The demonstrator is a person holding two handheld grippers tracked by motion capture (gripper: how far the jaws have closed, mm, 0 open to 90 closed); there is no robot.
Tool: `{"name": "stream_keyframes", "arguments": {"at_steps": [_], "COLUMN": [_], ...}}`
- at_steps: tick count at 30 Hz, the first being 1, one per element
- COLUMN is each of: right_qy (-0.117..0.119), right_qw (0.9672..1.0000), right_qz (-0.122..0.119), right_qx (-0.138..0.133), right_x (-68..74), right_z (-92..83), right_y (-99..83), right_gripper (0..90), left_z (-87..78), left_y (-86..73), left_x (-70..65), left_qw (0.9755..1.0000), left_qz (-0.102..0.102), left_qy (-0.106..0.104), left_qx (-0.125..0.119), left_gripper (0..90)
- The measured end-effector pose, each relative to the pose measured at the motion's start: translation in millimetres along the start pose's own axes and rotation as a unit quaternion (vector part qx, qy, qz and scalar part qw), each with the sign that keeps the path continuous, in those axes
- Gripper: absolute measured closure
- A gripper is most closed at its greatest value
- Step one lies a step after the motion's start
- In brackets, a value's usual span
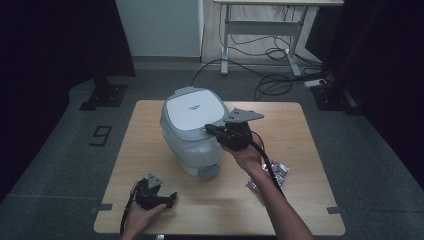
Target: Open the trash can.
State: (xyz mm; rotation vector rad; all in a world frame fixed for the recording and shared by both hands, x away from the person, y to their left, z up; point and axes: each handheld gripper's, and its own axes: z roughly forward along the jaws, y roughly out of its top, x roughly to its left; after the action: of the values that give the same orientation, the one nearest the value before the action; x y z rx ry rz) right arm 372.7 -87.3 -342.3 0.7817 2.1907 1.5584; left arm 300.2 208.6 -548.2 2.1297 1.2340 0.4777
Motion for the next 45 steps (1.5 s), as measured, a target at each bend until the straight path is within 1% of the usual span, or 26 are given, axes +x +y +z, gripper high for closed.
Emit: {"name": "stream_keyframes", "arguments": {"at_steps": [7,15,24,28,29,34,35,37,41,44,45], "right_qy": [-0.006,0.002,0.003,0.007,0.010,0.007,0.007,0.006,-0.004,-0.017,-0.025], "right_qw": [0.9999,0.9999,0.9998,0.9998,0.9998,1.0000,1.0000,0.9999,0.9998,0.9998,0.9996], "right_qz": [-0.009,0.011,0.013,0.010,0.003,-0.001,0.003,0.004,0.006,0.004,0.004], "right_qx": [0.006,0.008,0.015,0.018,0.016,0.006,-0.003,-0.008,-0.017,-0.014,-0.012], "right_x": [2.6,0.2,-0.4,-1.5,-1.8,-2.0,-3.2,-4.0,-9.0,-14.9,-19.4], "right_z": [-1.0,-0.9,-0.4,-1.4,-2.5,-6.5,-11.3,-14.6,-31.9,-45.7,-53.8], "right_y": [0.3,0.4,0.9,3.0,3.7,0.5,-2.1,-3.5,-13.4,-26.3,-37.0], "right_gripper": [90.0,90.0,90.0,90.0,90.0,90.0,90.0,90.0,90.0,90.0,90.0], "left_z": [0.0,0.5,0.4,0.5,0.5,0.3,0.3,0.3,0.3,0.3,0.3], "left_y": [0.0,0.5,0.5,0.5,0.5,0.5,0.4,0.4,0.4,0.5,0.5], "left_x": [0.0,-0.6,-0.6,-0.7,-0.6,-0.2,-0.3,-0.3,-0.3,-0.1,-0.2], "left_qw": [1.0000,1.0000,1.0000,1.0000,1.0000,1.0000,1.0000,1.0000,1.0000,1.0000,1.0000], "left_qz": [0.000,-0.002,-0.003,-0.003,-0.003,-0.001,-0.002,-0.001,-0.002,-0.001,-0.001], "left_qy": [0.000,0.002,0.002,0.002,0.002,0.001,0.001,0.001,0.001,0.000,0.000], "left_qx": [0.000,0.001,0.001,0.001,0.001,0.002,0.001,0.001,0.001,0.001,0.001], "left_gripper": [5.1,4.7,4.7,4.7,4.7,4.7,4.7,4.8,4.8,4.8,4.8]}}
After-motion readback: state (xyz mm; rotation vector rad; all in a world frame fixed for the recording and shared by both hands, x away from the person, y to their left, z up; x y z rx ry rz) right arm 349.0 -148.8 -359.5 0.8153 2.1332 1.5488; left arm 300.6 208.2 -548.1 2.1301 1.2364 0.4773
